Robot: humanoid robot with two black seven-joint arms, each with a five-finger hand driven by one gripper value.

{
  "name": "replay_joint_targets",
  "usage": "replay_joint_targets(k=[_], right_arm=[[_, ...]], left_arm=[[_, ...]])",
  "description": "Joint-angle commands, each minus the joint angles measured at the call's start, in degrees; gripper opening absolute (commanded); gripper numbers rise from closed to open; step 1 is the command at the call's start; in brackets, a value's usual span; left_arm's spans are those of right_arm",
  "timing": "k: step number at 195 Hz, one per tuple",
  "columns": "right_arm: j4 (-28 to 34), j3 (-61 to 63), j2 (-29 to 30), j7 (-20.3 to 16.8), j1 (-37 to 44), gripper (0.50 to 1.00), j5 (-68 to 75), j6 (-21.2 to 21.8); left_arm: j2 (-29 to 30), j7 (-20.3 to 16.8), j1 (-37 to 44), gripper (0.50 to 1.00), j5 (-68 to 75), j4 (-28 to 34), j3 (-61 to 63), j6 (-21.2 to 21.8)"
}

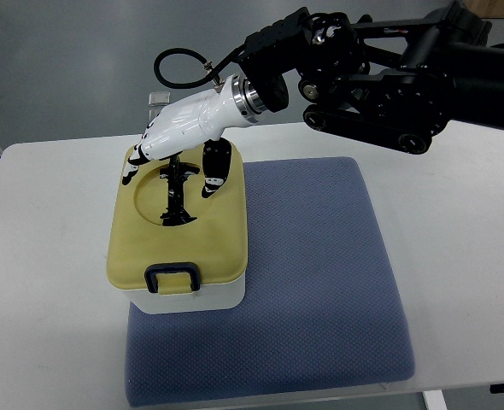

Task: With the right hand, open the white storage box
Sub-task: 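Close the right hand's fingers around the black handle on the lid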

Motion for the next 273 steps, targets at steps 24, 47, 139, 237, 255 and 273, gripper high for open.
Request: replay_joint_targets(k=[24,47,139,237,255,273], right_arm=[[0.90,0.00,1.00,0.09,0.58,0.870,-2.84,0.32],[0.47,-0.08,1.53,0.00,0.23,0.852,-5.47,-0.21],[-0.59,0.09,1.18,0.35,0.06,0.686,-6.44,-1.17],[0.11,0.18,1.44,0.61,-0.30,0.611,-6.18,-1.26],[0.11,0.18,1.53,0.53,-0.38,0.535,-6.27,-1.35],[0.03,0.18,1.53,0.26,-0.38,0.500,-6.44,-1.44]], left_arm=[[0.00,-0.01,0.00,1.000,0.00,0.00,0.00,0.00],[0.00,-0.01,0.00,1.000,0.00,0.00,0.00,0.00],[0.00,-0.01,0.00,1.000,0.00,0.00,0.00,0.00],[0.00,-0.01,0.00,1.000,0.00,0.00,0.00,0.00],[0.00,-0.01,0.00,1.000,0.00,0.00,0.00,0.00],[0.00,-0.01,0.00,1.000,0.00,0.00,0.00,0.00]])
